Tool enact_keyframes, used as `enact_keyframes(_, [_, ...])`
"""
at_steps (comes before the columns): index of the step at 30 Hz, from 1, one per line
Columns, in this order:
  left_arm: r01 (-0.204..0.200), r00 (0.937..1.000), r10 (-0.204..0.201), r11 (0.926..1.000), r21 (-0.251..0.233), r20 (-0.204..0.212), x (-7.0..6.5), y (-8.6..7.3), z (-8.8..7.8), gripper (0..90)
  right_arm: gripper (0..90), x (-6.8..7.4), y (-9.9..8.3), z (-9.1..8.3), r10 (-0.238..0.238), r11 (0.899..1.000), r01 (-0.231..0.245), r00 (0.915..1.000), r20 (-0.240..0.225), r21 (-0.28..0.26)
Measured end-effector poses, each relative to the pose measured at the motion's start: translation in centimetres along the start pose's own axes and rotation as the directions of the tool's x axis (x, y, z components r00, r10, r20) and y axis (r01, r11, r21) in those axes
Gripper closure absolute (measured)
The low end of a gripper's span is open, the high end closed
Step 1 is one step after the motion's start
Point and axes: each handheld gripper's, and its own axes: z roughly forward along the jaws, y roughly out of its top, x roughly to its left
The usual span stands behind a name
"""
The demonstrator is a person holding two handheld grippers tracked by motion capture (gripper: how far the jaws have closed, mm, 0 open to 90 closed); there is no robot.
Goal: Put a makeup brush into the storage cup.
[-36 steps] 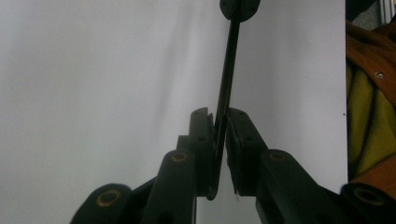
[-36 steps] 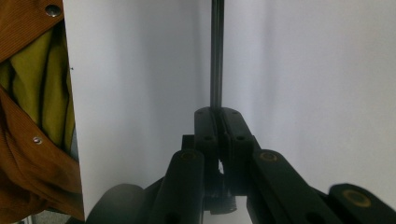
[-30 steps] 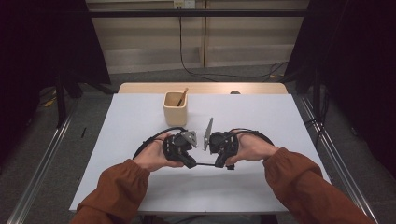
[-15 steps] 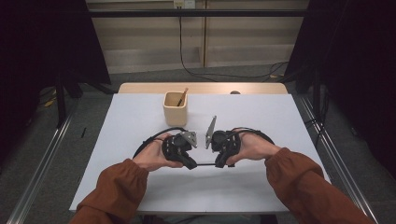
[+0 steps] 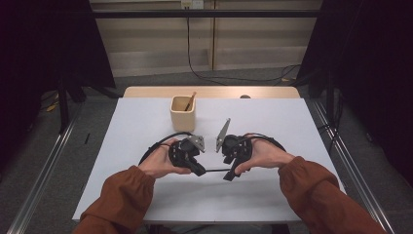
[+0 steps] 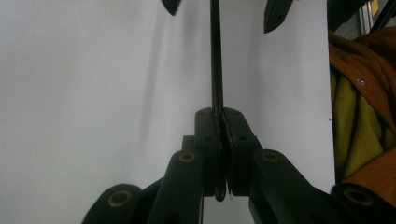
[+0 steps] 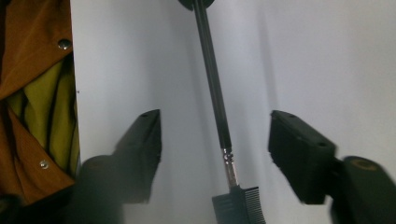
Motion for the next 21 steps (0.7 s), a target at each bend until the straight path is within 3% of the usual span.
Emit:
enact_keyframes(7, [0.002,1.0000,-0.002,1.0000,-0.006,-0.007,-0.3,-0.3,-0.4,85.6,11.0,0.3,0.0,0.0,0.010,0.998,-0.008,0.9993,0.035,-0.060])
enact_keyframes(12, [0.013,0.9998,-0.013,0.9999,-0.010,-0.014,-0.3,-0.8,-0.6,85.7,7.3,0.2,-0.2,-0.4,0.017,0.991,-0.010,0.9985,0.052,-0.134])
enact_keyframes(17, [0.028,0.9994,-0.029,0.9990,-0.036,-0.021,-0.1,-1.1,-0.8,85.6,6.3,0.3,-0.8,-0.8,0.005,0.983,0.007,0.9981,0.062,-0.182])
enact_keyframes(21, [0.037,0.9990,-0.038,0.9986,-0.037,-0.022,-0.1,-1.4,-1.0,85.6,6.5,0.2,-1.6,-1.0,0.024,0.978,-0.009,0.9970,0.074,-0.208])
